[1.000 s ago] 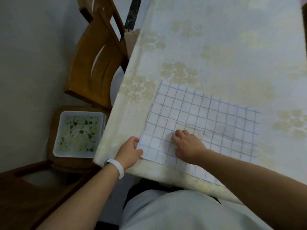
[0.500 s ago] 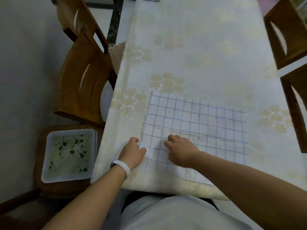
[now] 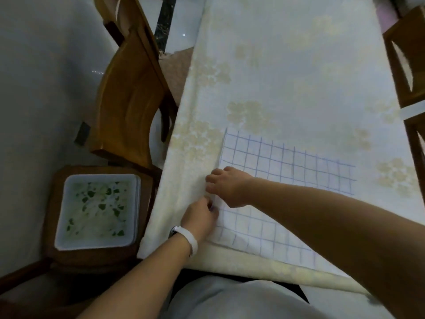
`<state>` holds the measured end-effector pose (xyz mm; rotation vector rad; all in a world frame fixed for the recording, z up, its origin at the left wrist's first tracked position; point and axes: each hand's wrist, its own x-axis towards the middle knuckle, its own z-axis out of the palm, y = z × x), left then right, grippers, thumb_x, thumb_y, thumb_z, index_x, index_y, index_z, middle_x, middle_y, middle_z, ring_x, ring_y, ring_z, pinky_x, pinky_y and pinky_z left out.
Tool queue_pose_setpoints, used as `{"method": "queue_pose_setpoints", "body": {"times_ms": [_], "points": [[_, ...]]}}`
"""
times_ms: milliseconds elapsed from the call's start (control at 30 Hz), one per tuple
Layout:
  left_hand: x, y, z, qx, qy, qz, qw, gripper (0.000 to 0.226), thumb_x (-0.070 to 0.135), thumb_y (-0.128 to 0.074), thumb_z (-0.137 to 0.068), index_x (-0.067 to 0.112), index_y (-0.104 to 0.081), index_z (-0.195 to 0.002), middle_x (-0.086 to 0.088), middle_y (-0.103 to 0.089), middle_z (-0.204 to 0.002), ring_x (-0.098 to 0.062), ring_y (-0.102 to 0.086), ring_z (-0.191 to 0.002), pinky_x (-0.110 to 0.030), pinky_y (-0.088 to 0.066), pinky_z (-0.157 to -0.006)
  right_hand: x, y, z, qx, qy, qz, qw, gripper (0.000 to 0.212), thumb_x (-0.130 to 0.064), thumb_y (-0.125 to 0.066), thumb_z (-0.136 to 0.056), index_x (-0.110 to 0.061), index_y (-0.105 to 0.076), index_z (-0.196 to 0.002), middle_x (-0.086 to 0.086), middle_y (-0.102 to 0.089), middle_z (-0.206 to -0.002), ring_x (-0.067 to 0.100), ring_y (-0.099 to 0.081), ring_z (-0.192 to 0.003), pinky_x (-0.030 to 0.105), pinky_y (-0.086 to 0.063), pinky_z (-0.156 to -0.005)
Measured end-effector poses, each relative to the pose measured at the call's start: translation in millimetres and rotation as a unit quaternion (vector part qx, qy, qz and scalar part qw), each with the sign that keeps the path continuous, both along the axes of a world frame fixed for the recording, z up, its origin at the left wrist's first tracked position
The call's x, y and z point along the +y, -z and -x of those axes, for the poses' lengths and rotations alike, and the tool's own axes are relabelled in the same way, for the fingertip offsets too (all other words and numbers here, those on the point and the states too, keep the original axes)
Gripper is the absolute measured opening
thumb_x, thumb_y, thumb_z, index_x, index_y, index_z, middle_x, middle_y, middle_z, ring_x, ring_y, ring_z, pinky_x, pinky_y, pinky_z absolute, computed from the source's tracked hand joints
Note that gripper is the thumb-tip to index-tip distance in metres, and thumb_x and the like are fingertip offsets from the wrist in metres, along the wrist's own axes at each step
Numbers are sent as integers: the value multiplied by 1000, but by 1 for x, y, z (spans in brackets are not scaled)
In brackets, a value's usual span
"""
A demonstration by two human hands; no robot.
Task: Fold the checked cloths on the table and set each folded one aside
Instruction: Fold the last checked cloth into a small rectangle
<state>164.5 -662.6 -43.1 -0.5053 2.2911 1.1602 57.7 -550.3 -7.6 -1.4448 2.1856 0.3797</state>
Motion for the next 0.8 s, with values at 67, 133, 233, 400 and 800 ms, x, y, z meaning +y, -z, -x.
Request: {"method": "queue_pose_setpoints", "body": {"times_ms": [67, 133, 233, 400, 800], "points": [[-8, 3, -3, 18, 0, -4, 1000, 11, 27, -51, -94, 17, -57, -93, -1, -64, -86, -20, -61, -80, -36, -53, -75, -14, -1, 4, 12, -39, -11, 999, 41, -17, -57, -85, -21, -56, -125, 4, -45, -136, 25, -43, -122, 41, -44, -96], [-15, 3, -8, 33, 7, -12, 999, 10, 27, -51, -95, 18, -55, -94, 1, -63, -86, -21, -60, -80, -33, -49, -72, -25, -2, 9, 26, -60, -24, 998, 34, -19, -56, -87, -21, -60, -121, 3, -47, -130, 24, -44, -118, 40, -44, -95], [-23, 4, -18, 66, 7, -24, 997, 9, 27, -52, -95, 20, -53, -90, 2, -58, -78, -20, -56, -74, -31, -45, -66, -36, -3, 17, 38, -75, -41, 996, 30, -20, -52, -90, -21, -61, -118, 3, -50, -123, 24, -48, -113, 39, -43, -95], [-36, 5, -32, 103, 27, 39, 994, 16, 29, -50, -97, 18, -54, -87, 1, -59, -77, -21, -57, -72, -33, -47, -64, -37, -4, 32, 73, -56, -30, 995, 26, -21, -46, -95, -21, -63, -115, 2, -57, -112, 24, -52, -106, 38, -42, -96], [-31, -29, -31, 124, 75, 30, 989, 16, 34, -56, -91, 26, -49, -79, 2, -56, -65, -15, -55, -61, -35, -48, -58, 25, -33, 59, 141, 21, 65, 988, 17, -6, -48, -88, -13, -61, -97, 6, -58, -94, 27, -54, -88, 37, -46, -78]]}}
